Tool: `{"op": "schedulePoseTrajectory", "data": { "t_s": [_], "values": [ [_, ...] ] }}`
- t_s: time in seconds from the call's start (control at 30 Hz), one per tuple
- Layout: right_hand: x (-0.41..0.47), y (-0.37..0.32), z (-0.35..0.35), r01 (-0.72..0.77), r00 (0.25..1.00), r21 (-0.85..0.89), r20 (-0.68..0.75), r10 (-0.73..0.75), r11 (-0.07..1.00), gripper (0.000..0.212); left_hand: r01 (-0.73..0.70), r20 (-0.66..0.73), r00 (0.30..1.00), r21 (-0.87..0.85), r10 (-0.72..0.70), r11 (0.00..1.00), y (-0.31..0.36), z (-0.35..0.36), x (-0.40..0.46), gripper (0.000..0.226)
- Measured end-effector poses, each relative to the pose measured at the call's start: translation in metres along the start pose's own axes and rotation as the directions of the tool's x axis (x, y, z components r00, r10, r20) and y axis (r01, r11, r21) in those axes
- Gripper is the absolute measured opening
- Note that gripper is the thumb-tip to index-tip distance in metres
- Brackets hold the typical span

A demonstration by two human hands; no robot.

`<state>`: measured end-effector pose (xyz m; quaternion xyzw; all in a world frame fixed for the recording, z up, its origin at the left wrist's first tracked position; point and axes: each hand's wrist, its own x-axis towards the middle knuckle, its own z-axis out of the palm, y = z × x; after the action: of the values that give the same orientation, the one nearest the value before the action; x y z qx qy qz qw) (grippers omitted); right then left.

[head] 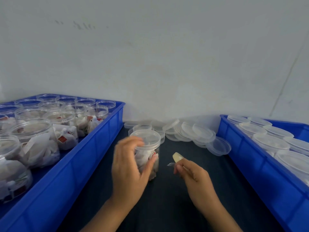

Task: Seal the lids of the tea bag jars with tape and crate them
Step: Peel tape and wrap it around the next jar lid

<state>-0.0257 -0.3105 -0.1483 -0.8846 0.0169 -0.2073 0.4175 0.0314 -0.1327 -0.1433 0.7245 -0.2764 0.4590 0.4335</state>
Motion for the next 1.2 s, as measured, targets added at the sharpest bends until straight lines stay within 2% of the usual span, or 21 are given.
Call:
{"op": "schedulePoseTrajectory", "data": {
  "t_s": [0.03,0.07,0.13,0.17,0.23,0.4,0.57,0.73,0.83,0.97,1.2],
  "values": [
    [0.000,0.000,-0.002,0.010,1.000,-0.009,-0.019,-0.011,1.000,0.022,0.108,-0.022,0.994,-0.043,-0.109,0.993,-0.006,0.000,0.002,0.061],
    [0.001,-0.002,-0.003,0.029,0.999,-0.029,-0.032,-0.030,0.999,0.023,0.237,0.018,0.972,-0.104,-0.236,0.966,-0.012,0.000,0.004,0.079],
    [0.001,-0.006,-0.005,0.082,0.994,-0.100,-0.058,-0.088,0.992,0.027,0.465,0.212,0.881,-0.214,-0.424,0.859,-0.020,0.004,0.004,0.107],
    [0.001,-0.009,-0.005,0.103,0.991,-0.136,-0.066,-0.113,0.985,0.028,0.532,0.300,0.836,-0.236,-0.460,0.813,-0.024,0.007,0.002,0.111],
    [0.001,-0.014,-0.005,0.124,0.988,-0.183,-0.072,-0.139,0.975,0.028,0.580,0.390,0.794,-0.255,-0.466,0.774,-0.031,0.014,-0.001,0.107],
    [-0.001,-0.026,-0.010,0.134,0.981,-0.279,-0.097,-0.166,0.951,0.028,0.547,0.478,0.790,-0.266,-0.385,0.794,-0.030,0.013,0.001,0.097],
    [-0.001,-0.039,-0.019,0.167,0.970,-0.415,-0.094,-0.225,0.895,0.027,0.569,0.585,0.727,-0.220,-0.360,0.792,-0.016,0.008,0.003,0.104],
    [0.000,-0.049,-0.028,0.136,0.981,-0.353,-0.082,-0.176,0.925,0.031,0.509,0.580,0.758,-0.239,-0.299,0.827,-0.007,0.007,0.002,0.086],
    [0.002,-0.057,-0.034,0.153,0.981,-0.409,-0.048,-0.189,0.900,0.034,0.478,0.563,0.787,-0.301,-0.251,0.825,-0.001,0.009,0.002,0.078],
    [0.005,-0.063,-0.037,0.152,0.985,-0.463,0.001,-0.171,0.873,0.036,0.442,0.540,0.807,-0.290,-0.236,0.849,0.001,0.012,0.000,0.073],
    [0.007,-0.059,-0.033,0.152,0.988,-0.371,0.035,-0.150,0.916,0.038,0.413,0.540,0.814,-0.277,-0.215,0.868,0.005,0.011,0.000,0.069]
  ]
}}
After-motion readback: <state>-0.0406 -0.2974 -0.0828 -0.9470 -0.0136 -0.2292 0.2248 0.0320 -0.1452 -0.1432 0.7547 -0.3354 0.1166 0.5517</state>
